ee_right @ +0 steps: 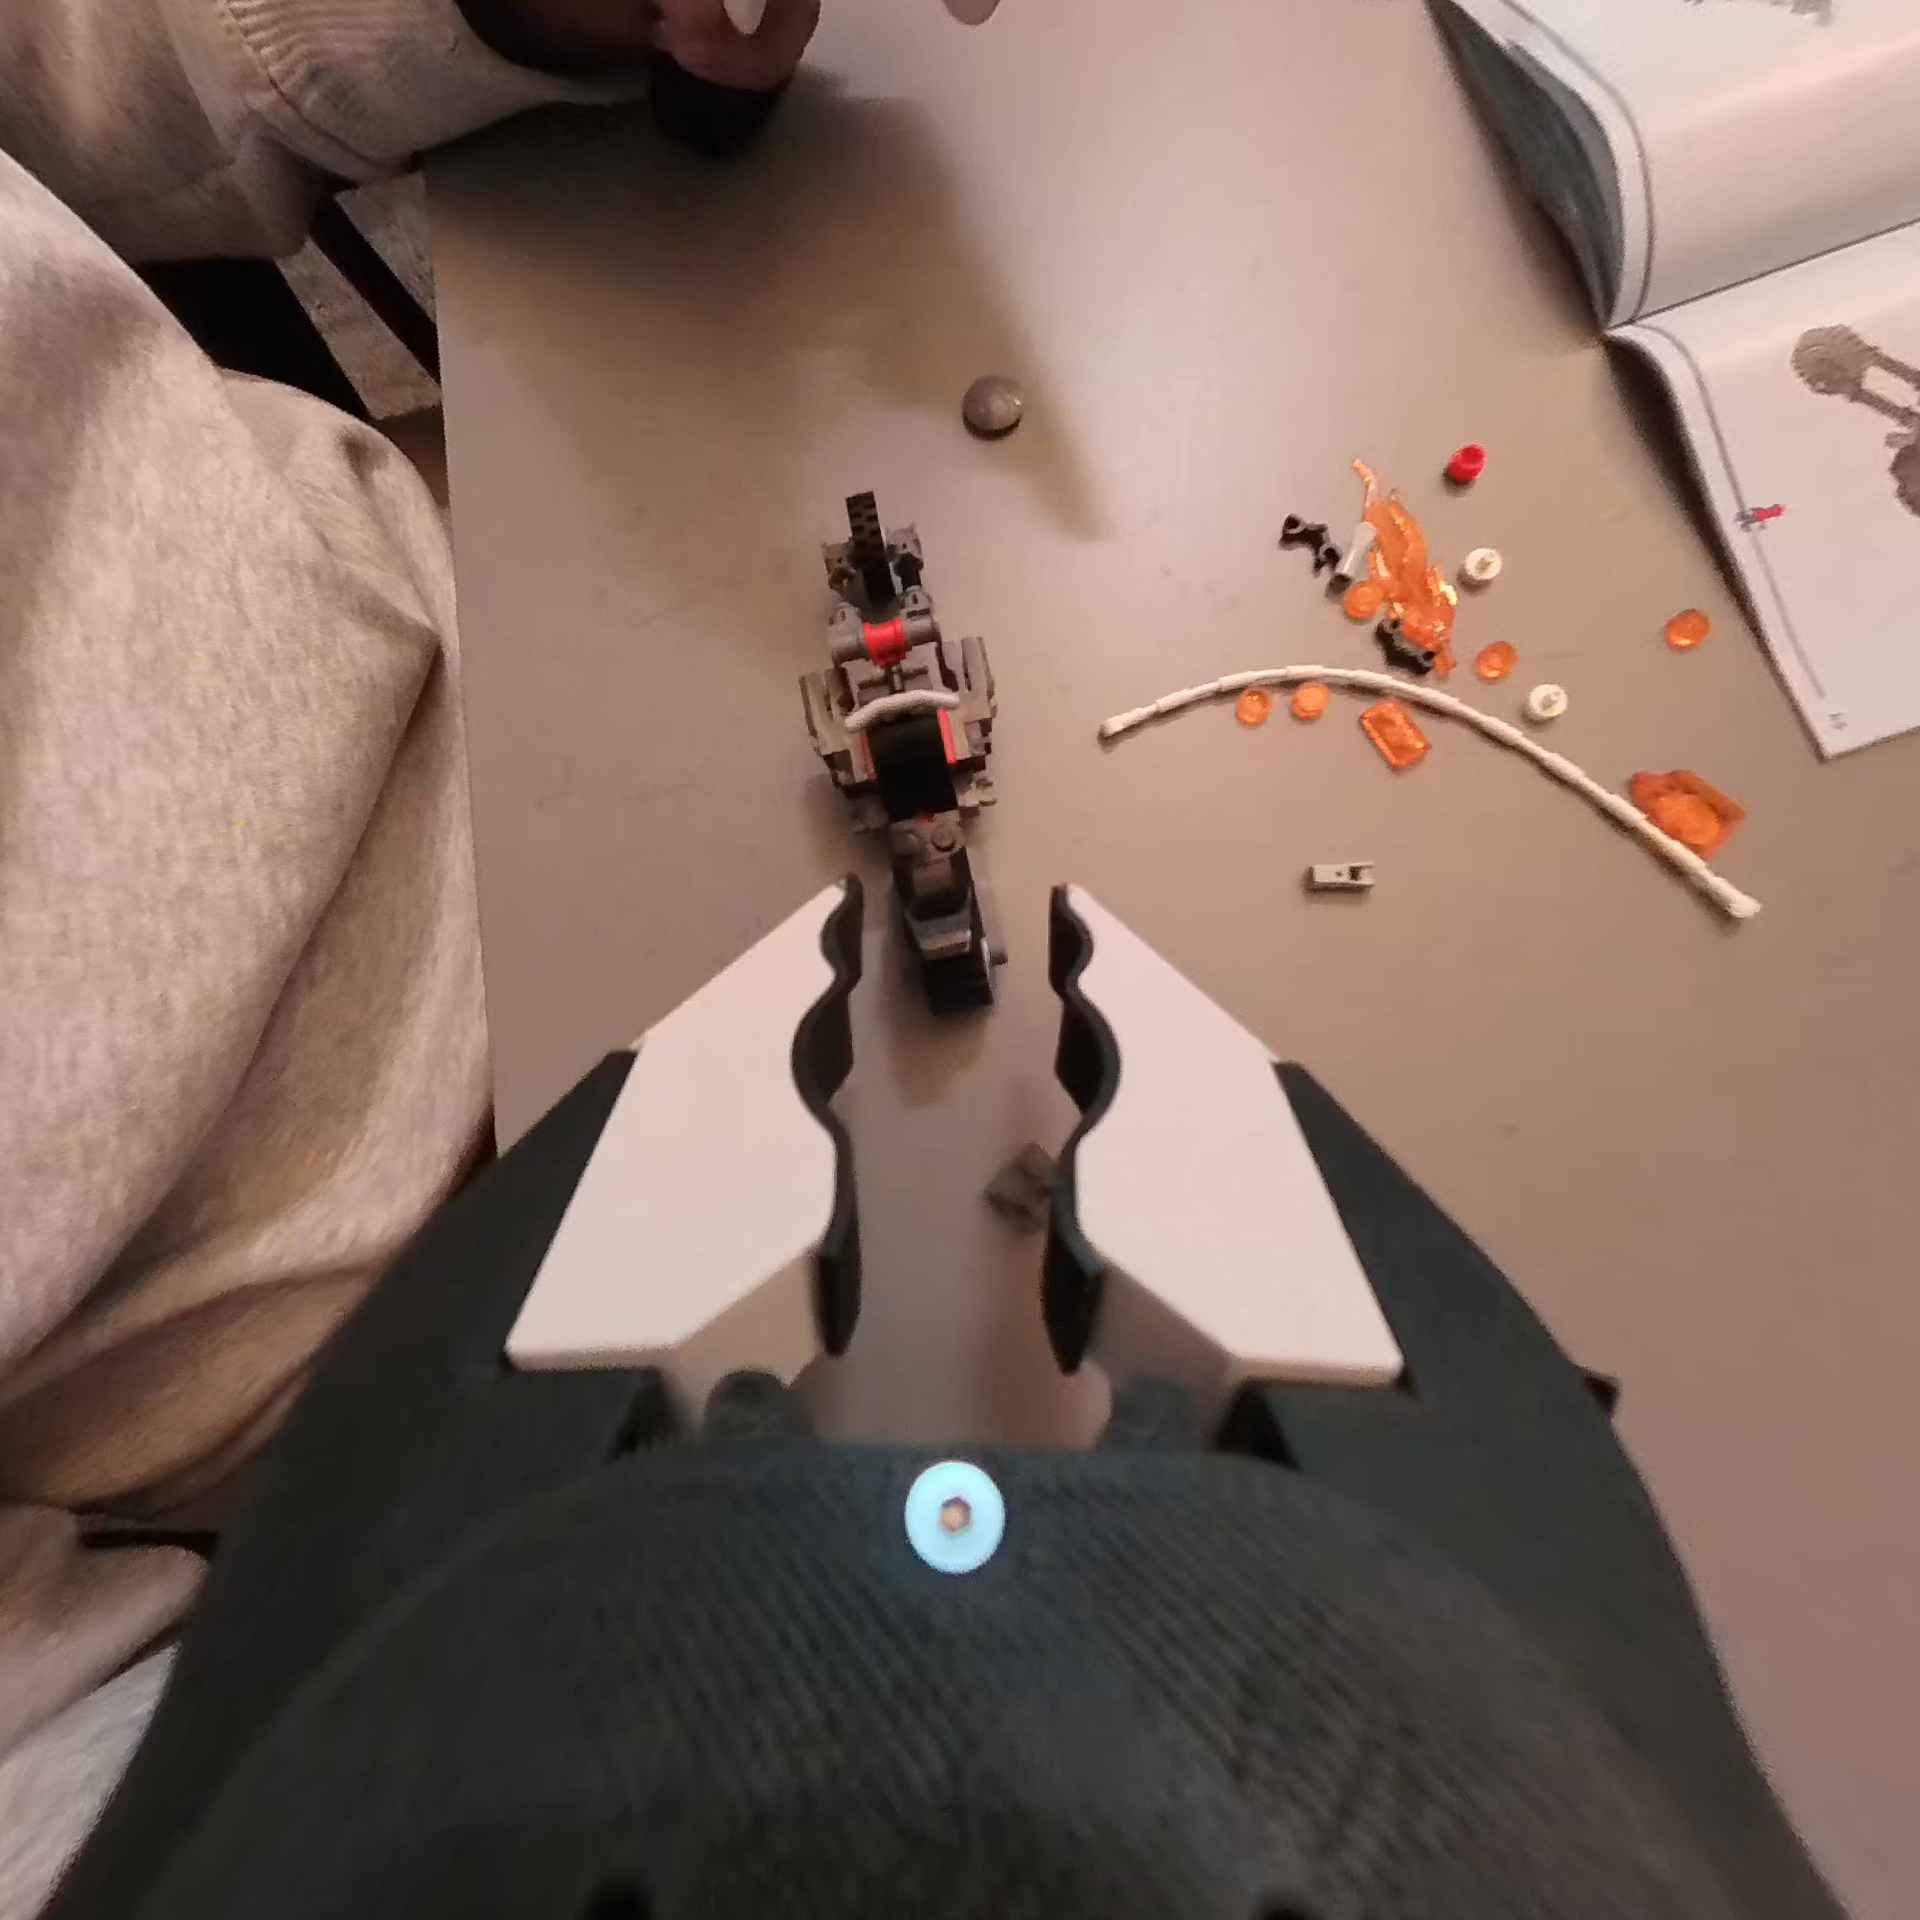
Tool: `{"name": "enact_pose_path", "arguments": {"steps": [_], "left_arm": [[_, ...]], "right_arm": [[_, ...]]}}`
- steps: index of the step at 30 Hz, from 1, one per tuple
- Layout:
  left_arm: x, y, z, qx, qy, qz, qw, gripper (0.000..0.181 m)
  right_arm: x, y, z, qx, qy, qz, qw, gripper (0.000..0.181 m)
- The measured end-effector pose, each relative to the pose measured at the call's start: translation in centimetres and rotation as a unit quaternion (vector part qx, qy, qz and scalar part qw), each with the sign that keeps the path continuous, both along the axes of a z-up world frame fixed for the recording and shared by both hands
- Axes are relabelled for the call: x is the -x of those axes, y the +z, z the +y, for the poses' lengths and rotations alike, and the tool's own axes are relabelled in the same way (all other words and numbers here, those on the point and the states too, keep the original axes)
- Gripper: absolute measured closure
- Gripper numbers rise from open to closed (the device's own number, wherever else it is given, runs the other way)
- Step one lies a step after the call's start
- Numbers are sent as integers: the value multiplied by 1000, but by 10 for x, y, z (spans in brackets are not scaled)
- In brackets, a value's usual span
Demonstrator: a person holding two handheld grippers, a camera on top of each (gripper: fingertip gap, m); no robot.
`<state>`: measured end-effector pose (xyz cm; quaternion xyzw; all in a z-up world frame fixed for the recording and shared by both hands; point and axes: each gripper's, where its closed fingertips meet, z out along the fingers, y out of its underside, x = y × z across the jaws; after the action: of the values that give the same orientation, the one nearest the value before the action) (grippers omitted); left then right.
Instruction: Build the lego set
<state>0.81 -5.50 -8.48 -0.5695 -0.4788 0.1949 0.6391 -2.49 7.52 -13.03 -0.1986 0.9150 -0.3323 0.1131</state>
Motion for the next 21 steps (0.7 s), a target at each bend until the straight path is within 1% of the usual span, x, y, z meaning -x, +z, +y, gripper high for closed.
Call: {"name": "enact_pose_path", "arguments": {"steps": [4, 10, 17, 21], "left_arm": [[0, 0, 0, 0, 0, 0, 1000, 130], [0, 0, 0, 1, 0, 1, 1000, 130], [0, 0, 0, 0, 0, 1, 1000, 130], [0, 0, 0, 0, 0, 1, 1000, 130]], "right_arm": [[-7, -9, -1, -15, 14, 0, 1000, 150], [-13, -18, -8, -20, 26, 3, 999, 165], [-24, -18, -22, -2, 33, -5, 999, 166], [-22, -19, -20, -5, 32, -4, 999, 166]]}}
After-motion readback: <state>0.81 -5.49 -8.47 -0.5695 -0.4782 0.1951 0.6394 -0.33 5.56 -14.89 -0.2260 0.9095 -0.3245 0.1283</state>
